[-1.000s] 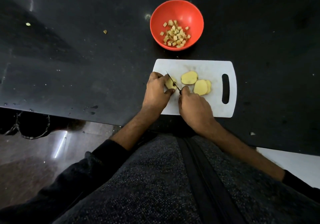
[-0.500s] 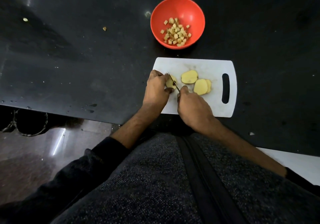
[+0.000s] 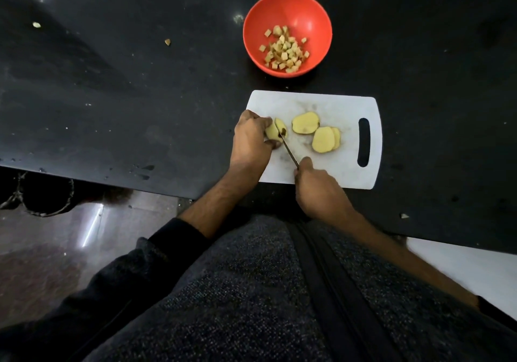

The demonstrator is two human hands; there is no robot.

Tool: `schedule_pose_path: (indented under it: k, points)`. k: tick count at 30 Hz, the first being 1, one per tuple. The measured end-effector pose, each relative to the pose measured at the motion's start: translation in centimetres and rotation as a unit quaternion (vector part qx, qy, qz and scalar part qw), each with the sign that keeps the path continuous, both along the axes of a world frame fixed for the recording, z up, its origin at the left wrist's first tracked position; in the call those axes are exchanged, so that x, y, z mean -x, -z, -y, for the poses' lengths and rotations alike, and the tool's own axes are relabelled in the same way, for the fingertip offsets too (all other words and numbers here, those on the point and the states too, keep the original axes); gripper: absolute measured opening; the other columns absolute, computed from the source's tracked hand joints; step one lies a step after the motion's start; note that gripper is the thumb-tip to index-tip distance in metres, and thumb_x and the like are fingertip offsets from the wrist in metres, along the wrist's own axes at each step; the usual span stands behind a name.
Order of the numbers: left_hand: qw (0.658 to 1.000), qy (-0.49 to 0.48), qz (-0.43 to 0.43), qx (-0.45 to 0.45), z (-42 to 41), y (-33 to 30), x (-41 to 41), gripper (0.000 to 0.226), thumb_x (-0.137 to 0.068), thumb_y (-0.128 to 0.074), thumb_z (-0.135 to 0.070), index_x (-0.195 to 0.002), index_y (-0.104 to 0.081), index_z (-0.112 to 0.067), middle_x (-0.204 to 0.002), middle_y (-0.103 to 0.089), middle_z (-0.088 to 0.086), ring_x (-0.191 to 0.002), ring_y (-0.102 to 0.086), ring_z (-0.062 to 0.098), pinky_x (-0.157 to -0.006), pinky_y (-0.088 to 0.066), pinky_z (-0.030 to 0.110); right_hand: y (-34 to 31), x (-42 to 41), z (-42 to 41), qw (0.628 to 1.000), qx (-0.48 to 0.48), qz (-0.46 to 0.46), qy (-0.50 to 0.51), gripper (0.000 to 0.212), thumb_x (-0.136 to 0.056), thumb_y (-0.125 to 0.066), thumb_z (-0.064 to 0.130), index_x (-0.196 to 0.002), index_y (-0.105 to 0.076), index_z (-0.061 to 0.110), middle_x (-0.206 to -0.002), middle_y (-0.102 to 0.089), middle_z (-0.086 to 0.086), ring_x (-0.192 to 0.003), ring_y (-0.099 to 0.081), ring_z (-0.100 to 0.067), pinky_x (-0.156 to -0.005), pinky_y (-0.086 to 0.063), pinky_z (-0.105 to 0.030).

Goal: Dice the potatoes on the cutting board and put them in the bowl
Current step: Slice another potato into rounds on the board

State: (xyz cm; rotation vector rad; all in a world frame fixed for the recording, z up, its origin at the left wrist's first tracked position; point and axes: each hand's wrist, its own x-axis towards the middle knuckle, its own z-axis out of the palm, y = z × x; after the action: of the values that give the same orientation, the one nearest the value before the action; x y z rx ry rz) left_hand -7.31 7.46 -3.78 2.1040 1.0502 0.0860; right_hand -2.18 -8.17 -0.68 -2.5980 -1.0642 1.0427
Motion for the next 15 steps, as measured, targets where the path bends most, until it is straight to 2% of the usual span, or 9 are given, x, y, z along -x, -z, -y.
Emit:
schedule_pose_path:
  k: [3, 6, 8, 11, 13, 15]
  points:
    - [1.0, -0.007, 0.008, 0.001, 0.1, -0.2, 0.1, 0.057, -0.07, -0.089, -0.009, -0.123, -0.067, -0.005, -0.118, -0.053, 0.007, -0.098, -0.062, 0.023, -0.09, -0.056, 0.036, -0.2, 0.2, 0.8, 1.0, 0.012, -0.01, 0.01, 0.01, -0.103, -0.035, 0.019, -0.096, -0.031, 0.014, -0.069, -0.045, -0.002, -0.072, -0.059, -0.038, -0.06, -0.038, -0.04]
    - [1.0, -0.006, 0.004, 0.0, 0.3, -0.3, 0.3, 0.058, -0.074, -0.088, -0.013, -0.127, -0.066, -0.008, -0.12, -0.052, 0.006, -0.1, -0.06, 0.021, -0.093, -0.054, 0.035, -0.5, 0.3, 1.5, 1.0, 0.016, -0.002, 0.001, 0.01, -0.103, -0.036, 0.021, -0.098, -0.032, 0.014, -0.074, -0.053, -0.008, -0.073, -0.06, -0.039, -0.06, -0.039, -0.039]
    - [1.0, -0.001, 0.006, -0.002, 0.3, -0.5, 0.6, 0.059, -0.075, -0.087, -0.015, -0.129, -0.064, -0.009, -0.12, -0.051, 0.005, -0.1, -0.06, 0.02, -0.094, -0.053, 0.035, -1.1, 0.3, 1.9, 1.0, -0.008, 0.008, 0.0, 0.013, -0.104, -0.036, 0.024, -0.097, -0.032, 0.014, -0.073, -0.054, -0.009, -0.069, -0.058, -0.038, -0.058, -0.037, -0.039]
    - [1.0, 0.001, 0.019, -0.006, 0.4, -0.7, 0.9, 0.059, -0.075, -0.086, -0.014, -0.13, -0.063, -0.01, -0.12, -0.053, 0.005, -0.102, -0.06, 0.02, -0.094, -0.053, 0.036, -2.1, 0.1, 1.3, 0.996, -0.074, 0.053, -0.016, 0.015, -0.105, -0.034, 0.026, -0.098, -0.034, 0.013, -0.064, -0.045, -0.002, -0.059, -0.053, -0.034, -0.053, -0.033, -0.037]
    - [1.0, -0.002, 0.027, -0.007, 0.4, -0.8, 1.1, 0.056, -0.073, -0.087, -0.016, -0.124, -0.065, -0.011, -0.115, -0.054, 0.004, -0.099, -0.061, 0.02, -0.092, -0.054, 0.037, -2.3, 0.0, -0.1, 0.991, -0.105, 0.079, -0.028, 0.015, -0.105, -0.033, 0.027, -0.1, -0.035, 0.013, -0.066, -0.046, -0.003, -0.056, -0.048, -0.03, -0.053, -0.032, -0.036]
    - [0.999, -0.005, 0.034, -0.003, 0.6, -0.9, 1.3, 0.055, -0.071, -0.089, -0.019, -0.12, -0.067, -0.012, -0.109, -0.055, 0.002, -0.095, -0.061, 0.018, -0.088, -0.055, 0.036, -2.0, -0.1, -1.5, 0.988, -0.117, 0.093, -0.024, 0.019, -0.106, -0.032, 0.029, -0.103, -0.039, 0.012, -0.07, -0.05, -0.004, -0.059, -0.052, -0.029, -0.053, -0.032, -0.034]
